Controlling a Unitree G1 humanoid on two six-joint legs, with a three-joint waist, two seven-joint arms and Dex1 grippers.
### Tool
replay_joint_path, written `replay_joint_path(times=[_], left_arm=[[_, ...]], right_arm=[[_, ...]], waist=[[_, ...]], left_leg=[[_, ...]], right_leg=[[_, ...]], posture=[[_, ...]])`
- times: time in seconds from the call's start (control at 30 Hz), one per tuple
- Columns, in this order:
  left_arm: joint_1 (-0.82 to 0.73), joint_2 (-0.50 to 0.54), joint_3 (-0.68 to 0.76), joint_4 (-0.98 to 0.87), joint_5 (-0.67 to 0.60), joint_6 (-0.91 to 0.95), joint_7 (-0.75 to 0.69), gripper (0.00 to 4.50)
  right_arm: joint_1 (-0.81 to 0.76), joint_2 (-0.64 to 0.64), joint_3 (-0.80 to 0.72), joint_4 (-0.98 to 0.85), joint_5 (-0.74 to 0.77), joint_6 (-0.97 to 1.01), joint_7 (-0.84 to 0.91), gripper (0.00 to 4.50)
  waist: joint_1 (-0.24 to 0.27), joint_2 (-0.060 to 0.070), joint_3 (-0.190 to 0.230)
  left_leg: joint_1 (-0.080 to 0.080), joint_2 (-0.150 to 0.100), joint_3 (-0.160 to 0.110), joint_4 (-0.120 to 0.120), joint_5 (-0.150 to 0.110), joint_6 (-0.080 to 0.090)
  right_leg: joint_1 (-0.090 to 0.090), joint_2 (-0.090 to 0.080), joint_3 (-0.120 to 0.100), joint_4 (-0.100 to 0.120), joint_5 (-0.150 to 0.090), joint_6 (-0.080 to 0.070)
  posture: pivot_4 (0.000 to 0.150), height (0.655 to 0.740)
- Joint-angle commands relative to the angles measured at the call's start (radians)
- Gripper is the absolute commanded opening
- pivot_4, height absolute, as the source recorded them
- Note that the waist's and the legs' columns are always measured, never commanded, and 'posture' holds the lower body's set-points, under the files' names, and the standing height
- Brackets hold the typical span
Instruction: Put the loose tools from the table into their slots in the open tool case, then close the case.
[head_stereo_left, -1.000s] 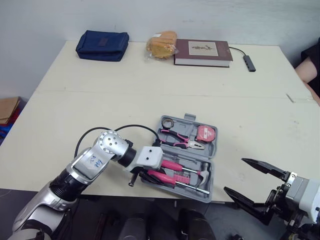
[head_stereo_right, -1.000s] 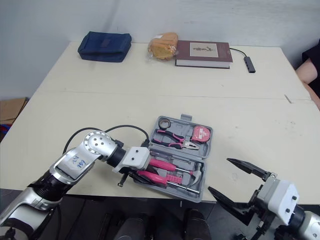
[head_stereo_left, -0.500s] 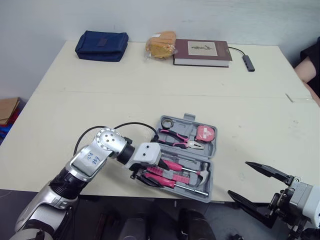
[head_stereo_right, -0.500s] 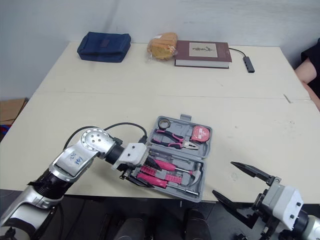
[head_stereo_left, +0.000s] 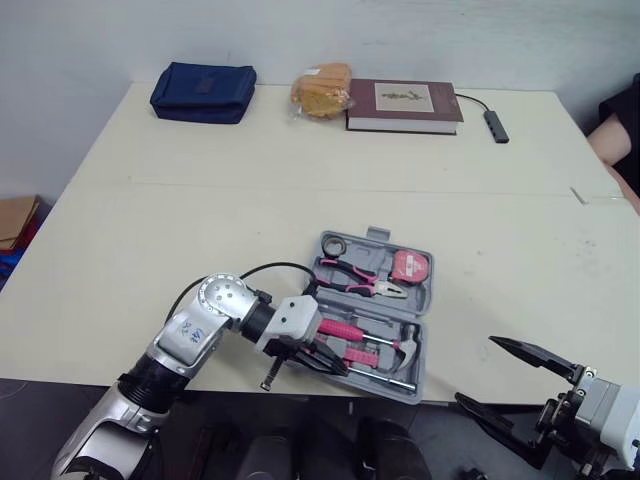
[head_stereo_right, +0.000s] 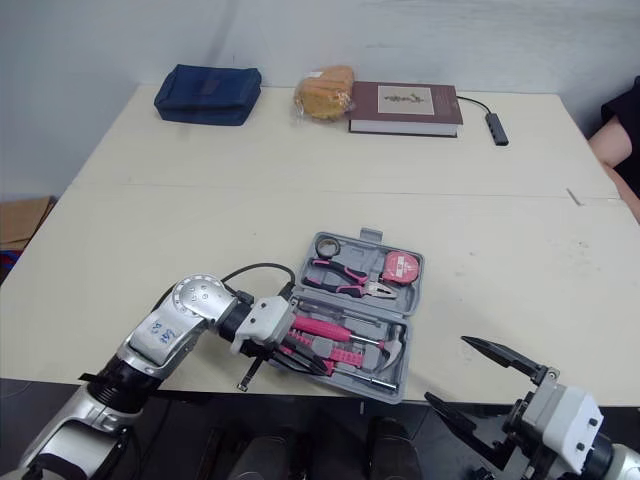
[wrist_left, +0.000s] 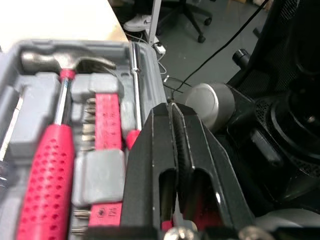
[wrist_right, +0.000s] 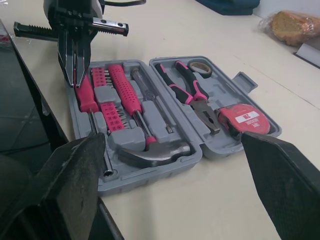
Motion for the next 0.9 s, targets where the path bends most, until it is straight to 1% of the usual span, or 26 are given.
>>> replay_joint_path(times=[0.03,0.1,0.3,0.4,0.47,0.6,0.67,0.7,0.73,0.77,0.9], left_arm=[[-0.004,-0.008,-0.007,0.021,0.019,0.003,0.01,0.05],[-0.002,-0.014,-0.006,0.025,0.027,0.022,0.029,0.05],[0.026,-0.011,-0.049,0.055,0.113,0.0,0.07,0.05],[0.033,-0.003,-0.076,0.068,0.15,0.018,0.091,0.05],[0.032,-0.008,-0.078,0.069,0.166,0.068,0.135,0.05],[0.034,0.013,-0.119,0.056,0.198,0.08,0.136,0.05],[0.033,0.028,-0.151,0.058,0.233,0.106,0.143,0.05],[0.031,0.034,-0.164,0.059,0.246,0.114,0.144,0.05],[0.027,0.038,-0.172,0.063,0.258,0.118,0.15,0.05],[0.021,0.042,-0.179,0.065,0.264,0.12,0.149,0.05],[0.009,0.0,-0.127,0.071,0.198,0.078,0.159,0.05]], right_arm=[[0.02,0.008,0.009,-0.007,0.0,-0.025,0.008,4.5],[0.024,0.008,0.007,-0.006,0.0,-0.029,0.006,4.5],[0.03,0.011,0.006,0.004,-0.007,-0.044,0.007,4.5],[0.026,0.011,0.01,0.009,-0.011,-0.05,0.004,4.5],[0.025,0.01,0.013,0.011,-0.013,-0.053,0.002,4.5],[0.021,0.01,0.016,0.018,-0.015,-0.058,-0.003,4.5],[0.019,0.013,0.023,0.023,-0.018,-0.059,-0.009,4.5],[0.018,0.014,0.025,0.024,-0.018,-0.059,-0.012,4.5],[0.019,0.015,0.03,0.026,-0.022,-0.06,-0.013,4.5],[0.018,0.016,0.035,0.027,-0.026,-0.061,-0.015,4.5],[0.013,0.026,0.04,0.031,-0.055,-0.049,-0.05,4.5]], waist=[[0.001,0.0,0.0],[0.001,0.0,0.0],[0.0,0.001,-0.002],[0.001,0.002,-0.006],[0.002,0.001,-0.01],[0.002,0.001,-0.016],[0.002,0.001,-0.017],[0.002,0.002,-0.02],[0.001,0.003,-0.025],[0.001,0.005,-0.028],[0.002,0.006,-0.031]], left_leg=[[0.0,0.0,0.0,0.0,0.0,0.0],[0.0,0.0,0.0,0.0,0.0,0.0],[0.0,0.0,0.0,0.0,0.0,0.0],[0.001,0.0,0.0,0.0,0.0,0.0],[0.001,0.0,0.0,0.0,0.0,0.0],[0.005,0.0,0.0,0.0,-0.001,0.0],[0.013,0.001,0.0,-0.002,-0.002,0.0],[0.017,0.002,0.0,-0.004,-0.004,0.0],[0.017,0.003,-0.001,-0.005,-0.006,0.0],[0.018,0.003,-0.001,-0.005,-0.007,0.0],[0.02,0.004,-0.001,-0.005,-0.007,0.0]], right_leg=[[0.0,0.0,0.0,0.0,0.0,0.0],[0.0,0.0,0.0,0.0,0.0,0.0],[0.0,-0.001,0.0,0.0,0.0,0.0],[0.001,-0.001,0.0,0.0,0.0,0.0],[0.002,-0.002,0.0,-0.002,0.0,0.0],[0.005,-0.004,0.001,-0.004,0.0,0.0],[0.011,-0.005,0.002,-0.006,0.0,-0.001],[0.018,-0.005,0.001,-0.009,-0.001,-0.001],[0.02,-0.005,0.001,-0.011,-0.001,-0.001],[0.02,-0.004,0.001,-0.012,-0.001,-0.002],[0.019,-0.005,0.001,-0.012,-0.001,-0.002]], posture=[[0.15,0.74],[0.15,0.74],[0.15,0.74],[0.15,0.74],[0.15,0.74],[0.15,0.74],[0.15,0.74],[0.15,0.74],[0.15,0.74],[0.15,0.74],[0.15,0.74]])
